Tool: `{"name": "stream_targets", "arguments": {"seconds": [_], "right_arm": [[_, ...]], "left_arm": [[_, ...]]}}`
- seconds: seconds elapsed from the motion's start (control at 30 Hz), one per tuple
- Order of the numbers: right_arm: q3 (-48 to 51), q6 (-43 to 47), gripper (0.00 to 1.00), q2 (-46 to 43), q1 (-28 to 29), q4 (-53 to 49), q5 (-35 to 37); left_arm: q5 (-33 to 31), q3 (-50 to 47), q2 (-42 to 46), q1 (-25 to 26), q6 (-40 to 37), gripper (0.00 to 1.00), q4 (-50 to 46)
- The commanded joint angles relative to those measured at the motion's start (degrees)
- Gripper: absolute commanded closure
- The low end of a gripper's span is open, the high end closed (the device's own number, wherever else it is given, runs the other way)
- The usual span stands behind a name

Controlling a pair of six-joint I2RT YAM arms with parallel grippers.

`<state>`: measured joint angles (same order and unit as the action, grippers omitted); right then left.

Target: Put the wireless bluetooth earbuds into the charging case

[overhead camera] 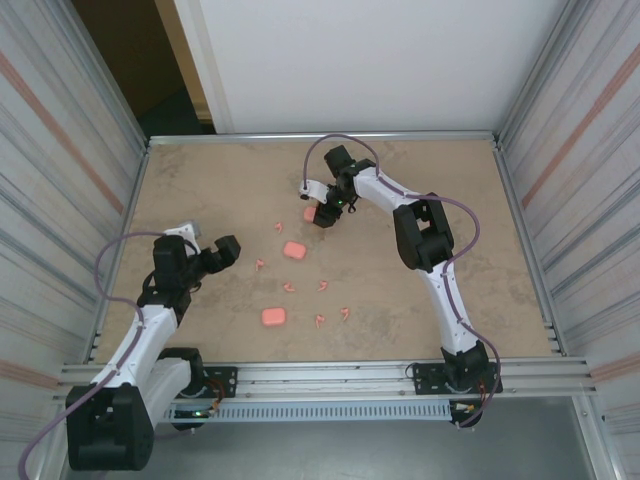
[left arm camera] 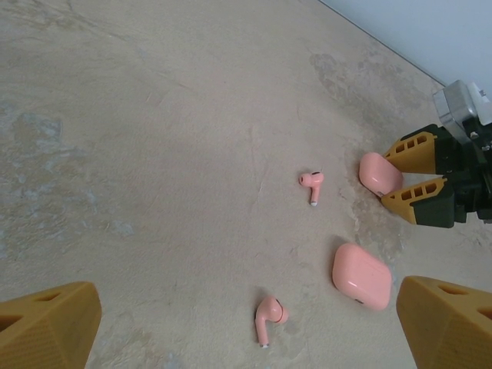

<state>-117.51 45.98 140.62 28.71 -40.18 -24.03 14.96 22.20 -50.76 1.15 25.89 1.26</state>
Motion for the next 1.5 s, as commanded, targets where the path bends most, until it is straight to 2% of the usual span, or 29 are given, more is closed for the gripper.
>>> {"name": "stream_targets", "arguments": {"seconds": [0.0,0.17,0.27,0.43,0.67,0.77,0.97,1.17,1.47], "right_arm": [[0.94,0.89,0.57,0.30,0.71,1.52,0.43],[7.95,0.18,0.61,-5.04,0.73,9.19,0.29],[15.73,-0.32,0.61,-10.49,0.73,15.34,0.10],[27.69,-1.44,0.61,-21.29,0.84,24.62,-0.13],[41.86,-2.86,0.62,-35.47,1.59,33.43,0.63],[46.36,-3.65,0.62,-40.73,2.21,36.02,1.04],[52.49,-4.86,0.61,-49.63,4.21,39.01,1.52],[55.75,-5.36,0.61,-55.18,5.81,39.48,1.62],[57.32,-5.90,0.62,-58.88,7.31,39.57,0.82]], "left_arm": [[-0.56,1.62,1.44,0.00,-0.53,0.01,-1.32],[1.13,1.80,2.79,0.01,0.18,0.01,-2.05],[4.02,2.42,3.28,0.00,0.39,0.01,-1.83],[12.56,4.53,2.57,0.04,1.51,0.02,0.46],[27.55,10.21,-1.86,0.41,2.65,0.11,4.33],[31.49,12.59,-4.21,1.82,3.44,0.13,5.78],[33.68,16.59,-9.91,7.59,4.03,0.21,8.09],[33.77,20.49,-16.06,13.81,3.24,0.23,9.41],[33.64,23.33,-22.30,18.22,4.08,0.27,12.78]]}}
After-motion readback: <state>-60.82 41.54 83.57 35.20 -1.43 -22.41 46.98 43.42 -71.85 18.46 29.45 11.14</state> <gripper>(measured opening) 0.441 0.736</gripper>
